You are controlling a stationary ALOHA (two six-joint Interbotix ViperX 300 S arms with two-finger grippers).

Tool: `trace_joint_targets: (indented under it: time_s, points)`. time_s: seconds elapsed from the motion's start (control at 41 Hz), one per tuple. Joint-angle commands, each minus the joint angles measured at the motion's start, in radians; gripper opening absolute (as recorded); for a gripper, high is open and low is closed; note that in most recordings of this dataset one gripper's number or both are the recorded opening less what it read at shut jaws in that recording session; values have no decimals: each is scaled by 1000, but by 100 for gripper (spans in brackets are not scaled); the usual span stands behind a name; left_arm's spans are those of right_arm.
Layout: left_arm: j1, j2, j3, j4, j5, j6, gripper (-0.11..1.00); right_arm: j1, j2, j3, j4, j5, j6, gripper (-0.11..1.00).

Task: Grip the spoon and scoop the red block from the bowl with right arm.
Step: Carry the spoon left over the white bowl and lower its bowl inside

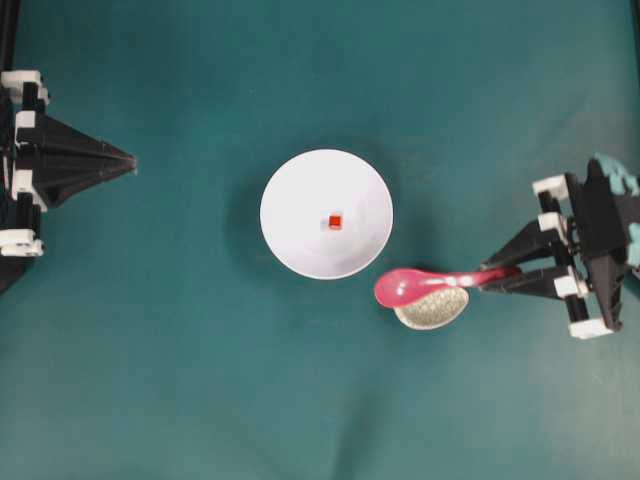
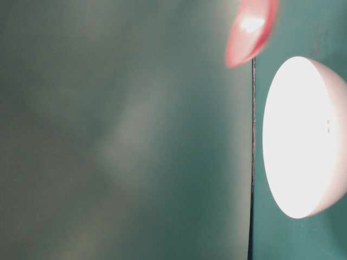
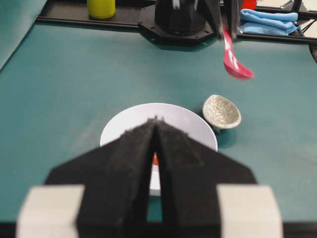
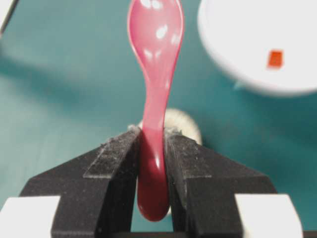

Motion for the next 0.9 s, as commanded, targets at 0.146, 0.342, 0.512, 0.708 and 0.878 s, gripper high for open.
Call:
trace_joint_targets:
  time_s: [0.146, 0.342, 0.512, 0.708, 0.878]
  points:
    - [-8, 6, -25, 2, -6, 0, 0, -112, -63, -147, -2, 155, -2, 23]
    - [-17, 8, -23, 3, -5, 0, 0, -120, -60, -178, 0, 261, 0, 23]
    - [-17, 8, -23, 2, -5, 2, 0, -120, -60, -199, 2, 270, 5, 23]
    - [-18, 8, -25, 2, -5, 2, 0, -121, -38, -238, 3, 282, 110, 23]
    - [-18, 8, -23, 2, -5, 2, 0, -130, -3, -276, 3, 313, 279, 23]
